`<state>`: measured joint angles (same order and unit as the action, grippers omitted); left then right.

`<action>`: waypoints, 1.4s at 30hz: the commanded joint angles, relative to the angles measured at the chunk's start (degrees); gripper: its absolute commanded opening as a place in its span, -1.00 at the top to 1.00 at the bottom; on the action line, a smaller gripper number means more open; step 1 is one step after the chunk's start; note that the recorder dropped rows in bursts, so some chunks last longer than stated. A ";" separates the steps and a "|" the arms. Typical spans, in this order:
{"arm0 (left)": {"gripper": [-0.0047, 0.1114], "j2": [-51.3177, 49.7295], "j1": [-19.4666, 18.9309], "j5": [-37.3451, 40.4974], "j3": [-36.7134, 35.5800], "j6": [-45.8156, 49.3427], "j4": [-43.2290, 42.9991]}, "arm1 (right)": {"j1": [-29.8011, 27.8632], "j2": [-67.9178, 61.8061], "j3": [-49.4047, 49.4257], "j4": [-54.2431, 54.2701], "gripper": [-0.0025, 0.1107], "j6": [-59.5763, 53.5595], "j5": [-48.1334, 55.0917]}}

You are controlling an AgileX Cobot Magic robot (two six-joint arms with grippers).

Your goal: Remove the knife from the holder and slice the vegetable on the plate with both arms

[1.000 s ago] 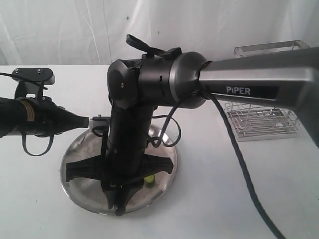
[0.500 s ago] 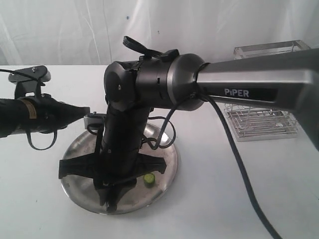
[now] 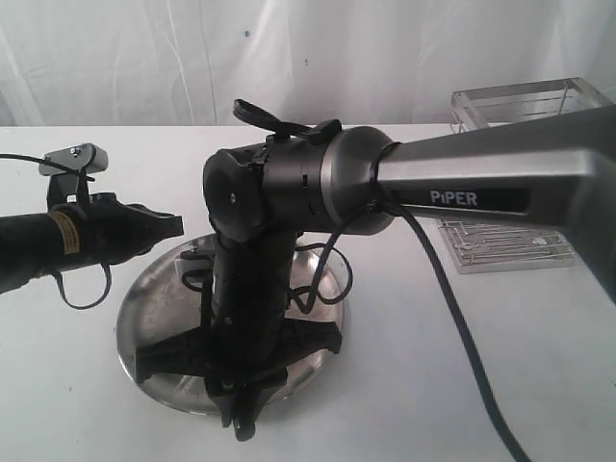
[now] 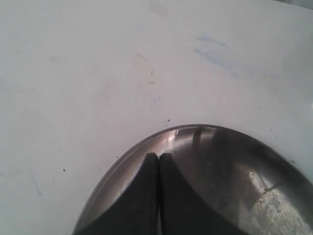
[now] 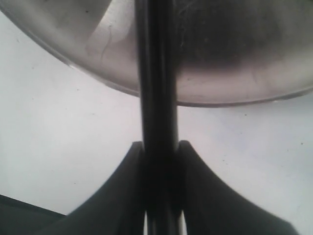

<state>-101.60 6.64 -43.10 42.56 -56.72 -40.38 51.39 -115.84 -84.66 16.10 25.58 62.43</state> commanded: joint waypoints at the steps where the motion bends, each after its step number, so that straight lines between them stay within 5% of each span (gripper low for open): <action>1: 0.92 -1.62 -0.12 0.43 -0.54 -0.47 -1.27 | 0.04 0.29 0.20 -0.48 0.96 -0.05 0.66; 11: 0.92 -1.85 -0.12 -7.22 -0.54 -0.47 -3.61 | 0.04 0.29 0.20 1.67 0.96 -1.40 2.18; 33: 0.92 -1.85 -0.12 -1.37 -0.54 -1.28 -6.72 | 0.04 0.29 0.20 0.15 0.96 0.35 1.79; 42: 0.92 -1.85 -0.12 -4.64 -0.54 -1.94 -8.93 | 0.04 0.29 0.20 0.37 0.96 0.35 2.14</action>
<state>-103.67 6.64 -46.62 42.35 -58.19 -48.00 51.39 -115.84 -84.66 16.64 25.80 64.25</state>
